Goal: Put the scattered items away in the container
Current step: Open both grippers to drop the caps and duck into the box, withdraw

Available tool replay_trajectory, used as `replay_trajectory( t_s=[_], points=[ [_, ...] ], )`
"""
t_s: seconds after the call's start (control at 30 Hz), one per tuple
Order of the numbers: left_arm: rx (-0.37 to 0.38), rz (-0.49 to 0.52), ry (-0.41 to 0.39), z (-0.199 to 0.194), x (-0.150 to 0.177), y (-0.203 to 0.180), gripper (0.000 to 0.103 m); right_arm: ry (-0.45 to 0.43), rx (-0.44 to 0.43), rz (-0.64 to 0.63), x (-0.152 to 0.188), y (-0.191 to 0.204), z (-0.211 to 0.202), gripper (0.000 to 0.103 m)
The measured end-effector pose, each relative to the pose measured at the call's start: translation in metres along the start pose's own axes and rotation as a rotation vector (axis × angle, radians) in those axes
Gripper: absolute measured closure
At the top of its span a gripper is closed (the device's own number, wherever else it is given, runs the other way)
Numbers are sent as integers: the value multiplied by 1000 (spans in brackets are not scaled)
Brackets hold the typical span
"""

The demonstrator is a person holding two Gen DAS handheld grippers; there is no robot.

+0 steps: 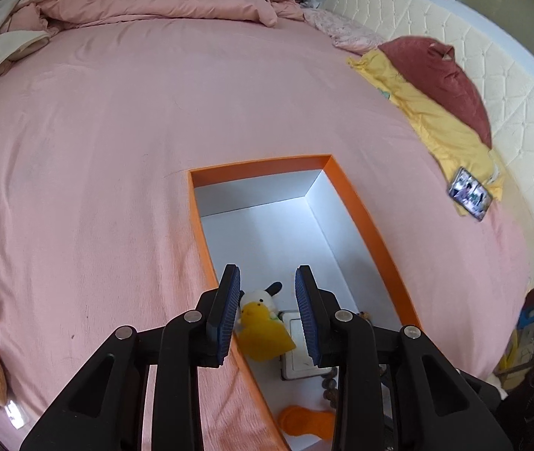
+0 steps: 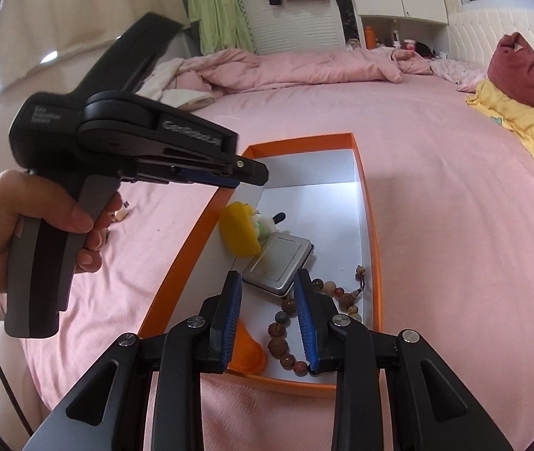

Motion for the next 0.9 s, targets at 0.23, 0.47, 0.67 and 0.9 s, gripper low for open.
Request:
replay_trajectory(
  t_s=[0.23, 0.47, 0.67, 0.9],
  points=[
    [40, -89, -63, -38, 27, 30, 71, -44, -36, 8, 3, 9, -9, 45],
    [-220, -208, -199, -95, 94, 94, 68, -159, -65, -117, 4, 50, -33, 43],
    [-396, -443, -208, -116, 167, 167, 68, -72, -218, -298, 18, 129, -12, 41],
    [-547, -605, -268, -133, 217, 218, 68, 65, -242, -354, 30, 173, 38, 41]
  ],
)
Point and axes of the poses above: each gripper's, at about its wrist camera, not at the fingertips, and z roughly the way its jaws point, y to its left, x to its underside, the point moved 4 cm from there along z, roughly the way its jaws point, and after that the axes turned 8 degrees about y, right-handed, at the moved point
